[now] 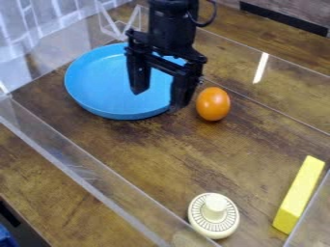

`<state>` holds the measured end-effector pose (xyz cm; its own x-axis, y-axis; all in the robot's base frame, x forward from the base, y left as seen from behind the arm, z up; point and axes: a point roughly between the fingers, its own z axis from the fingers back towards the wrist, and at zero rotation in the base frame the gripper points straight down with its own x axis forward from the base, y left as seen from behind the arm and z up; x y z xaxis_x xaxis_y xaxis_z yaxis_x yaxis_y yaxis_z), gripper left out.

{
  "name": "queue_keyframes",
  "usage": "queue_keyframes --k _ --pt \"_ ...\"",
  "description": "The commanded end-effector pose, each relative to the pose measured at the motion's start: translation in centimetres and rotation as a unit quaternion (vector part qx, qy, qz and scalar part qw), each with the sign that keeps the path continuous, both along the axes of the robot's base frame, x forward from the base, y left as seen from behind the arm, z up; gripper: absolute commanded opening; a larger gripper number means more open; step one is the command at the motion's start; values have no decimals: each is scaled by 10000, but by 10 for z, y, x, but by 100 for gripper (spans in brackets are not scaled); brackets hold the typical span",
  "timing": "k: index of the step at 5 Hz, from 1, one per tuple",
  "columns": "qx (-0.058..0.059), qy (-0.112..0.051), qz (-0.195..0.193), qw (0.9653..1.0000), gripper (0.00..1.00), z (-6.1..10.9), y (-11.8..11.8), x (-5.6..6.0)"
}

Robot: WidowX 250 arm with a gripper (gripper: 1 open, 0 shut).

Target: Put the orange ball in the blue tray

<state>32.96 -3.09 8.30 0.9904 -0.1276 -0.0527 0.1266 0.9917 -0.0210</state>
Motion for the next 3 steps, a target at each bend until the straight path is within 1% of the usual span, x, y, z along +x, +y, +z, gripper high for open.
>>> queue_keyframes --k 1,2,3 --pt "-63 -480 -74 9988 100 14 -11 20" --pt "-82 -597 -97 9981 100 11 -15 31" --pt "-100 -658 -165 9976 100 8 -19 38"
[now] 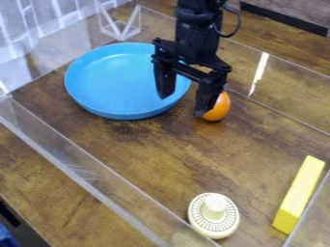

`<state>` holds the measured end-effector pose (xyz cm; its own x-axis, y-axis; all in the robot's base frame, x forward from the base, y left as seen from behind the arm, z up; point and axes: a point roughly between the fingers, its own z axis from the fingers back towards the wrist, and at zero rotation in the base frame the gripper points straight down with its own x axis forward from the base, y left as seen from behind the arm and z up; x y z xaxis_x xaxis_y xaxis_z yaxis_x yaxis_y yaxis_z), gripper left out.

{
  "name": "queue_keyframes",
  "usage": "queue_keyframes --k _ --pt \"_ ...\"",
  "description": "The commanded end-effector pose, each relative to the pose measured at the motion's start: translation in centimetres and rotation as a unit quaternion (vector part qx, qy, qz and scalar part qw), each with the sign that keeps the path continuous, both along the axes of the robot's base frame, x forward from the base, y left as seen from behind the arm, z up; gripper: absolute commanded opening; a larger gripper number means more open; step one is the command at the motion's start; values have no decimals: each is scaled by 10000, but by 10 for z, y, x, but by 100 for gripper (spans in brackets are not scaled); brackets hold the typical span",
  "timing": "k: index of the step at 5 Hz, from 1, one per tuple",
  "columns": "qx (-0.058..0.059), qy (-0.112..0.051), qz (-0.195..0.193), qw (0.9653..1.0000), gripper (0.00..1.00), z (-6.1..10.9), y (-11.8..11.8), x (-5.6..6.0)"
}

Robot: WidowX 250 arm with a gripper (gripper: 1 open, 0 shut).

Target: Put the orange ball in the blue tray

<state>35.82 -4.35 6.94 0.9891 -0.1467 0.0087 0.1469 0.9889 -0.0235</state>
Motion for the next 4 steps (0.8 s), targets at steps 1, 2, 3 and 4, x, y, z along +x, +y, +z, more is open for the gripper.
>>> queue_keyframes --k 1,2,3,4 --pt "-75 -433 -106 9990 100 20 -9 18" --pt "-117 -528 -132 9984 100 19 -11 26" --pt "-122 -558 -175 9982 100 20 -11 32" --pt "-116 -587 -240 9979 100 21 -8 37"
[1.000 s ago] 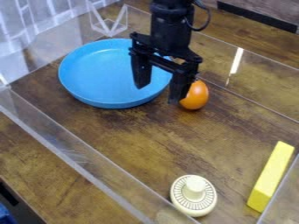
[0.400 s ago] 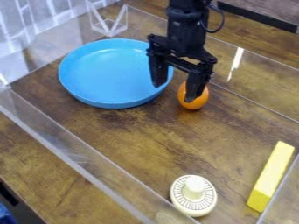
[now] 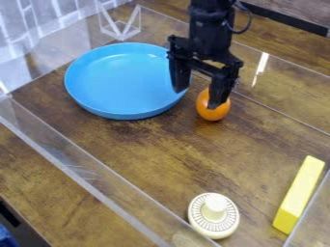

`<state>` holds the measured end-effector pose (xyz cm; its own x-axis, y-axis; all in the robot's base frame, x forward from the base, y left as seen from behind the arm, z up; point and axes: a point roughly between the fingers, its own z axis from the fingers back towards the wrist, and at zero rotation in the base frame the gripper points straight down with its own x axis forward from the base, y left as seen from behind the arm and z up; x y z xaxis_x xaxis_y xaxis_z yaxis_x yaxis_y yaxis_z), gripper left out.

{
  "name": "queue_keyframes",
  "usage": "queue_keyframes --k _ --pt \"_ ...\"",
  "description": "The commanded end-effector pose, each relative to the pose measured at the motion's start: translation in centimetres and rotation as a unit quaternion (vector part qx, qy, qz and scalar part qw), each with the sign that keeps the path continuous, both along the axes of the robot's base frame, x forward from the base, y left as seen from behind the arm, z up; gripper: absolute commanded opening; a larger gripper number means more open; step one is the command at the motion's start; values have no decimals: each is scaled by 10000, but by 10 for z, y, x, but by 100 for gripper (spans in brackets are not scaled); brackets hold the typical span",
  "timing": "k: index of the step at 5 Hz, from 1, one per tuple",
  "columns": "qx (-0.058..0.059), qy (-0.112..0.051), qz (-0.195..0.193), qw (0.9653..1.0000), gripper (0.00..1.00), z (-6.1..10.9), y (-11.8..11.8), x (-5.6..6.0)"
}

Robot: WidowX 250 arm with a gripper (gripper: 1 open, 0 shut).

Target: Put the orange ball in the blue tray

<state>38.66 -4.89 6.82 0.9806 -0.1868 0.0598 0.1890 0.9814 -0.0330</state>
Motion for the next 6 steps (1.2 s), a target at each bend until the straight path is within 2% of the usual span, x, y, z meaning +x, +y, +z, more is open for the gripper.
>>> queue_keyframes --k 1,2,6 --pt "-43 -366 -71 9993 100 23 -3 12" --pt "-61 -382 -108 9992 100 24 -1 14" --pt "-141 -270 -229 9993 100 24 3 18"
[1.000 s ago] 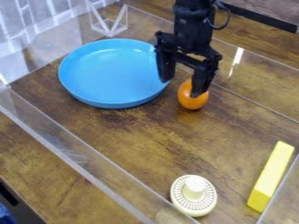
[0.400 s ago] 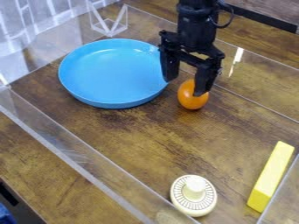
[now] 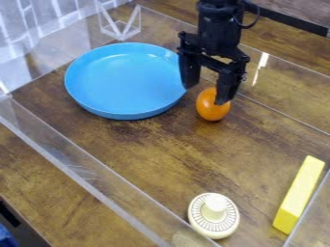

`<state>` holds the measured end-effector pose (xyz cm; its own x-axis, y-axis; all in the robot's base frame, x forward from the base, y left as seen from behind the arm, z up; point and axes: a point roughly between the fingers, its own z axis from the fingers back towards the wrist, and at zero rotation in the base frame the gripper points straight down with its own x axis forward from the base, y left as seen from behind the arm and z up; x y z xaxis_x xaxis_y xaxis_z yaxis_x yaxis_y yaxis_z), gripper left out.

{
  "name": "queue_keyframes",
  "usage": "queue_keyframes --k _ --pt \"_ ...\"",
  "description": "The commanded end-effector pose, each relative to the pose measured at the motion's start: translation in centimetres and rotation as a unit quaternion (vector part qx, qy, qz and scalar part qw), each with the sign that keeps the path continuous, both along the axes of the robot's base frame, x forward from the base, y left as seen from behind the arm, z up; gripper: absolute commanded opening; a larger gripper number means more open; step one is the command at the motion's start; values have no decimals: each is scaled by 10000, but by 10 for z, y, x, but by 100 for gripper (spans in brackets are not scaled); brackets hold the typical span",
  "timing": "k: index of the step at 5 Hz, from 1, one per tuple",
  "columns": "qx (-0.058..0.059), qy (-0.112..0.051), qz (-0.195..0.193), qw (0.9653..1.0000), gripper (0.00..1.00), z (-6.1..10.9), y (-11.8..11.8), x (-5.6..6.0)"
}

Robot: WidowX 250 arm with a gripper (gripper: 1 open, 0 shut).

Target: Put the orange ball in the blue tray

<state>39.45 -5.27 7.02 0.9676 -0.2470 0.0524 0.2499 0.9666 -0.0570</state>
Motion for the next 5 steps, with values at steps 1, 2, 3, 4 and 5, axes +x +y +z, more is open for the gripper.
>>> queue_keyframes --k 1,2,3,4,5 --pt "-58 -285 58 9996 100 22 8 10" --pt "-33 -242 47 9997 100 11 7 14" --pt "0 -219 26 9998 100 -2 6 16" --pt "1 -181 5 9998 100 -12 7 17" --pt "-2 -164 2 9999 0 -16 7 17"
